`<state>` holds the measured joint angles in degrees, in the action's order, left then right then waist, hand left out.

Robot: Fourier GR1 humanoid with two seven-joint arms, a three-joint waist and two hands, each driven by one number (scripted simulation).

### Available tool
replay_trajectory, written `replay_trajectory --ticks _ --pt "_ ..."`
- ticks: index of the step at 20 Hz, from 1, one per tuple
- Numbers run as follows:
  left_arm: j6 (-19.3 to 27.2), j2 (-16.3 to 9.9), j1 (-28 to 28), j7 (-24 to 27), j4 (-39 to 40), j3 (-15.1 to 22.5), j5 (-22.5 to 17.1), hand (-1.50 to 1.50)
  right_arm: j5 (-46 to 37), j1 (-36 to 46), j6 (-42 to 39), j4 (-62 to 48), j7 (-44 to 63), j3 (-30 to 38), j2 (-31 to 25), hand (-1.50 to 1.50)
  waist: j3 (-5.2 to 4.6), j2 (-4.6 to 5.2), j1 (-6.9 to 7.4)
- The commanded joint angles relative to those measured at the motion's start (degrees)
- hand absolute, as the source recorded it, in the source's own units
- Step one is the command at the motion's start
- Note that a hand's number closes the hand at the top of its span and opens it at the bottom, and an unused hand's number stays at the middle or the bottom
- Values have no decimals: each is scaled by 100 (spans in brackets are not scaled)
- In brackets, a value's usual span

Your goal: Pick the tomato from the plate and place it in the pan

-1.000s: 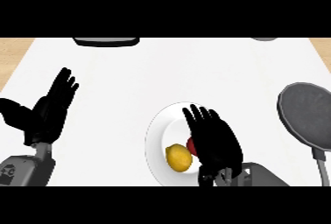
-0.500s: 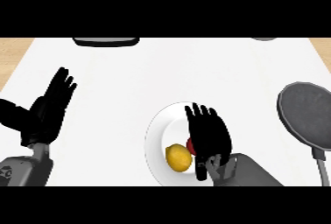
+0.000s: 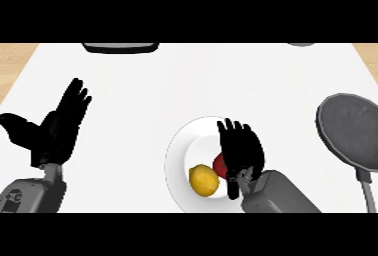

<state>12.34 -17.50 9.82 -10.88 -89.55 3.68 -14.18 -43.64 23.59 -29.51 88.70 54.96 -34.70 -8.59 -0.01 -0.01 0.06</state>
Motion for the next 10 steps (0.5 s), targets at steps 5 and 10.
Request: replay_trajectory --ticks 5,10 --pt "-109 192 -254 -274 -499 -48 163 0 -708 -487 201 -49 152 10 525 -150 2 -9 7" --pt "-323 124 -43 -595 -387 -373 130 0 -866 -178 338 -935 -617 573 654 -150 2 -1 8"
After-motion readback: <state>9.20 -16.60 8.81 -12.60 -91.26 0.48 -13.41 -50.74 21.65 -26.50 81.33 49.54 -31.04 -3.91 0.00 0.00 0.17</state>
